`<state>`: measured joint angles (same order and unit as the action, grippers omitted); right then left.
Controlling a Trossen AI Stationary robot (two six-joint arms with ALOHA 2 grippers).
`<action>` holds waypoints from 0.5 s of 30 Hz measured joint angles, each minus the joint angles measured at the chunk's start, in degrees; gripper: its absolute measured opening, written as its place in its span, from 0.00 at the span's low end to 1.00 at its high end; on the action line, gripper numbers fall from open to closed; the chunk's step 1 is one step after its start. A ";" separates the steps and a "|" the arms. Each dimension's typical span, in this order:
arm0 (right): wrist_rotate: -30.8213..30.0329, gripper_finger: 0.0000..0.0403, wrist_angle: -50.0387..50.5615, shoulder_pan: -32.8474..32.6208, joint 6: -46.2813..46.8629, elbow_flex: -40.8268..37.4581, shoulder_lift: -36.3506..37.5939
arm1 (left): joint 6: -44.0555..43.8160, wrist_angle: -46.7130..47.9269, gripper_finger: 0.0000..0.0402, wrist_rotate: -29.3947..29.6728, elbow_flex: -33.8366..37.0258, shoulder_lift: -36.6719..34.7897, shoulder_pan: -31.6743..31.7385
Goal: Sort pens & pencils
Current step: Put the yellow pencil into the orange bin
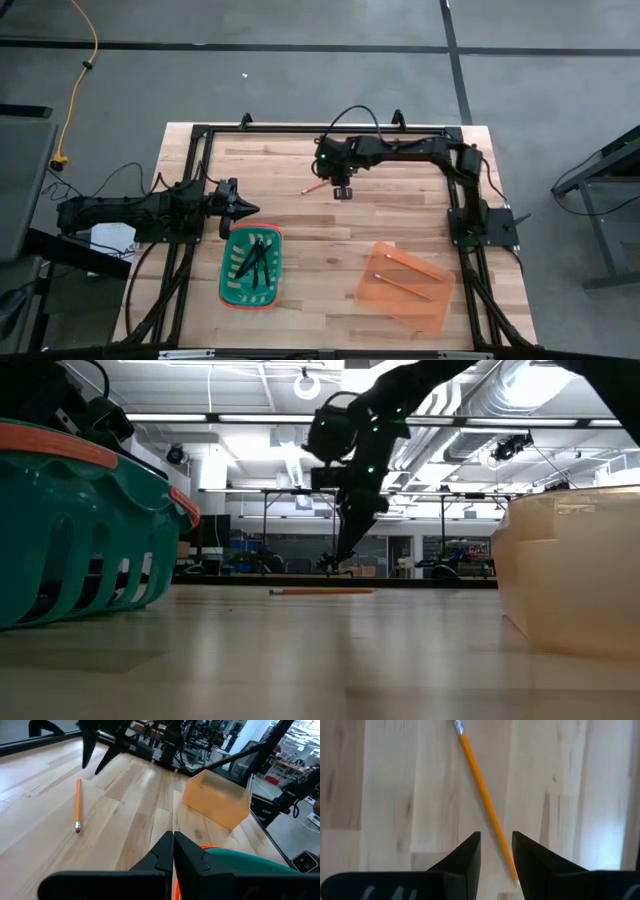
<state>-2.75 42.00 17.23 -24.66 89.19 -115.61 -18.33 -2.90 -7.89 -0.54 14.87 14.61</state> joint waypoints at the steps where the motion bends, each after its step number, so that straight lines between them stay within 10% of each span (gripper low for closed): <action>1: 0.01 0.26 0.12 0.00 -0.23 0.98 -1.02 | 0.00 0.01 0.00 -0.01 0.00 -0.01 0.00; 15: 0.44 0.26 9.91 -0.02 -1.38 16.35 -14.02 | 0.00 0.00 0.00 -0.01 0.00 0.00 0.00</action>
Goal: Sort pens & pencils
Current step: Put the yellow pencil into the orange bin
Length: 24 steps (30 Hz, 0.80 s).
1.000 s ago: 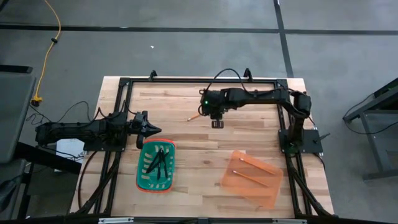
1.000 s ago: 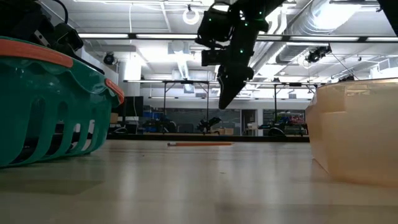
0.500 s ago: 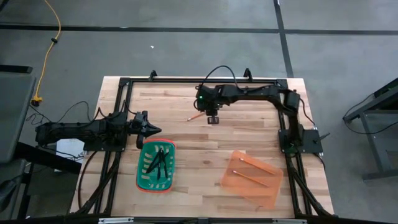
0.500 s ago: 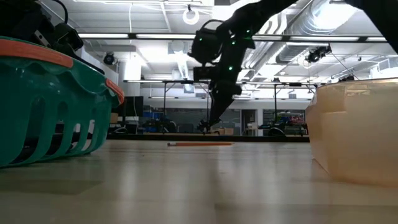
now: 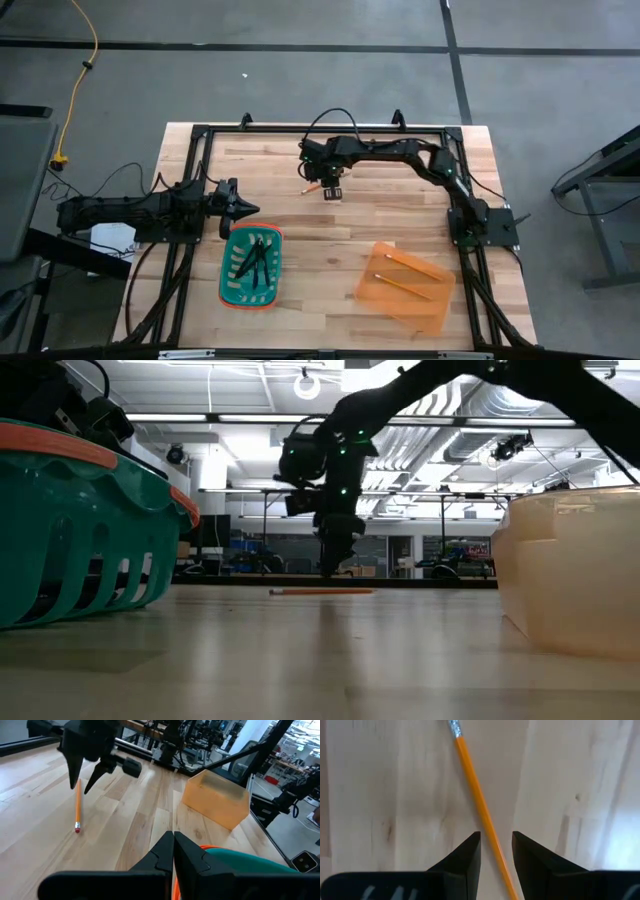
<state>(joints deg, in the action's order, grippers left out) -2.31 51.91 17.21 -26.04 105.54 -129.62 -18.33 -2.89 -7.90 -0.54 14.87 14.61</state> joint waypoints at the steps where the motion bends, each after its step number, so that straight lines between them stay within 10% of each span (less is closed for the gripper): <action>1: 0.22 0.26 0.53 0.00 -0.23 1.09 -0.85 | 0.00 0.02 0.00 0.00 0.00 -0.02 0.00; 24: 4.87 0.26 3.01 1.29 -3.16 5.18 -5.89 | 0.00 0.02 0.00 0.00 0.00 0.00 0.00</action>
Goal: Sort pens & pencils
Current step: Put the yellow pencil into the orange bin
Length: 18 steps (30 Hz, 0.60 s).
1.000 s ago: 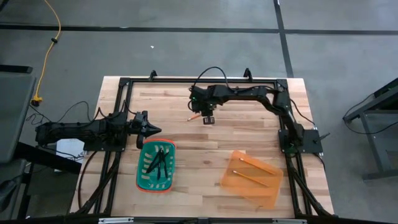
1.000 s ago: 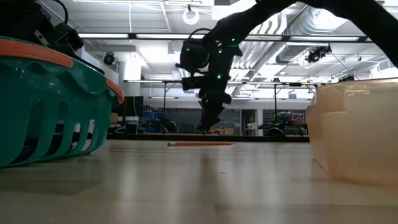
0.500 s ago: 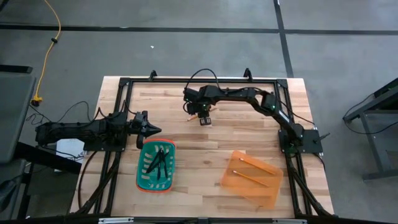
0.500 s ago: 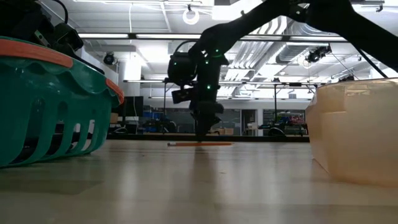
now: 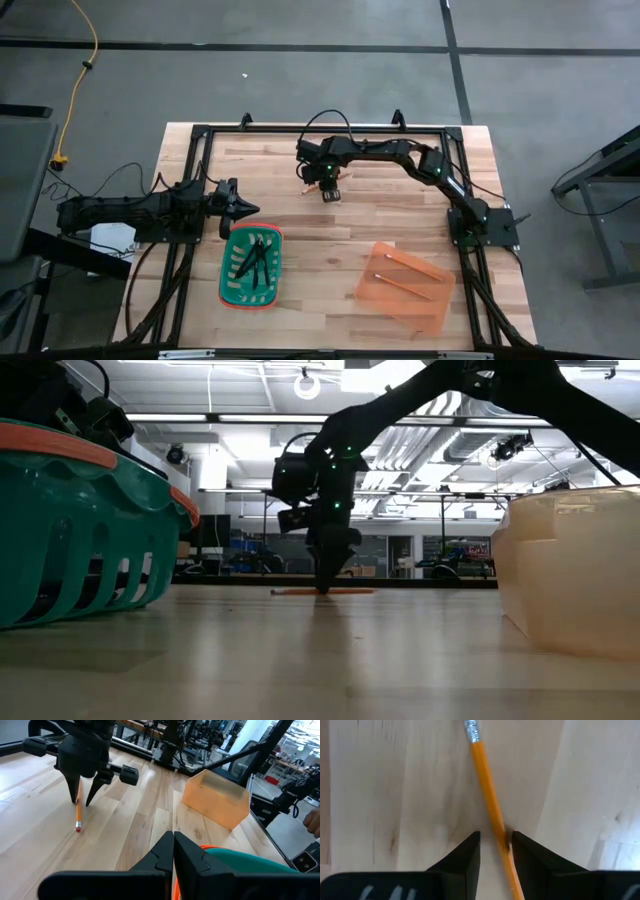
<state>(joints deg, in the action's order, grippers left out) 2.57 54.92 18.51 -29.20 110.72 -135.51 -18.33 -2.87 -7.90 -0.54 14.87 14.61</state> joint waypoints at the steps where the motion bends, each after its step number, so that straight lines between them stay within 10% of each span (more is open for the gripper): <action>1: 0.18 0.25 0.01 0.20 0.13 0.00 -0.07 | 0.00 0.00 0.00 0.00 0.00 -0.02 0.00; 18: -0.36 0.02 0.00 0.36 -0.17 0.11 -0.41 | 0.00 0.00 0.00 0.00 0.00 0.00 0.00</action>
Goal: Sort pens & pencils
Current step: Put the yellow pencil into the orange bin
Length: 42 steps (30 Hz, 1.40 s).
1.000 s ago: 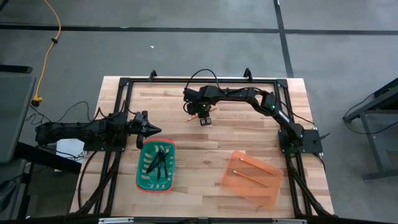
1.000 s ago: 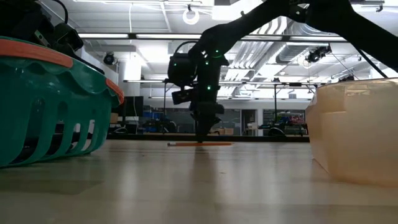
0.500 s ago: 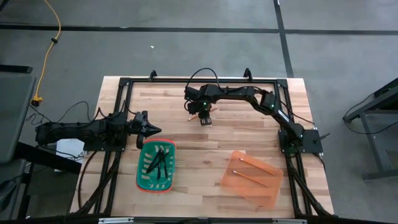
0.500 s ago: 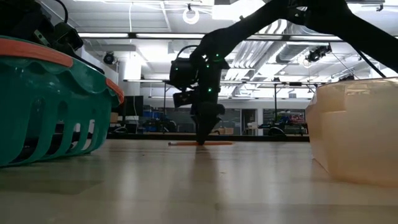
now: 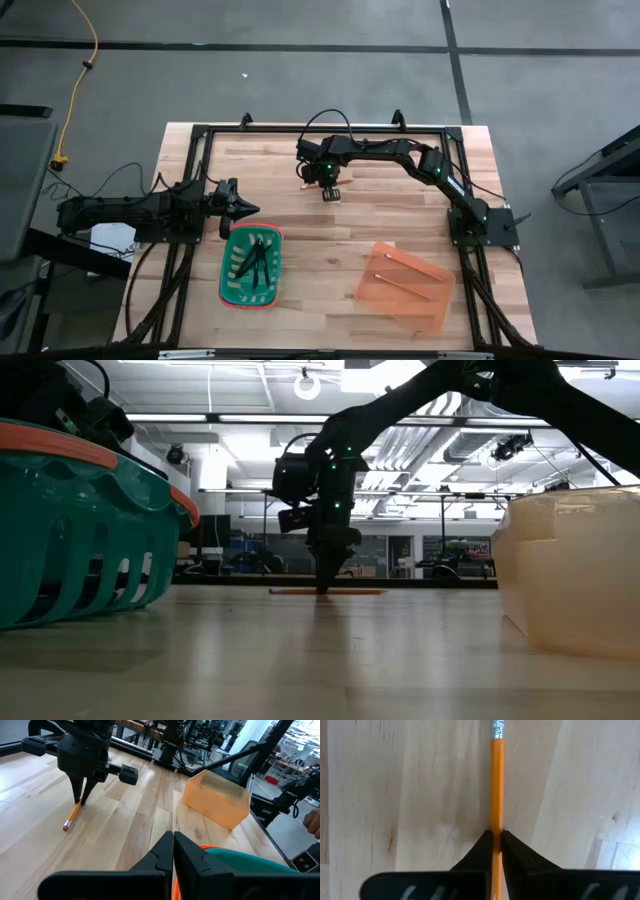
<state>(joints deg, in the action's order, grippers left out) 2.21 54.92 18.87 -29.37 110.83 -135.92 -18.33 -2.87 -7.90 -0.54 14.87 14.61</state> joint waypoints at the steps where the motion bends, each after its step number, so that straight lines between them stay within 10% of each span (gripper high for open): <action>1: -0.04 0.02 0.03 0.00 -0.02 0.00 0.00 | 0.00 0.00 0.00 0.00 0.00 -0.02 0.00; 42: -3.25 0.00 32.15 -4.50 14.69 24.24 -0.20 | 0.00 0.00 0.00 0.00 0.00 0.00 0.00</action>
<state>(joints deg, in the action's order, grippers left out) -1.04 87.07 14.37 -14.68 135.06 -136.11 -18.33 -2.87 -7.90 -0.54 14.87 14.61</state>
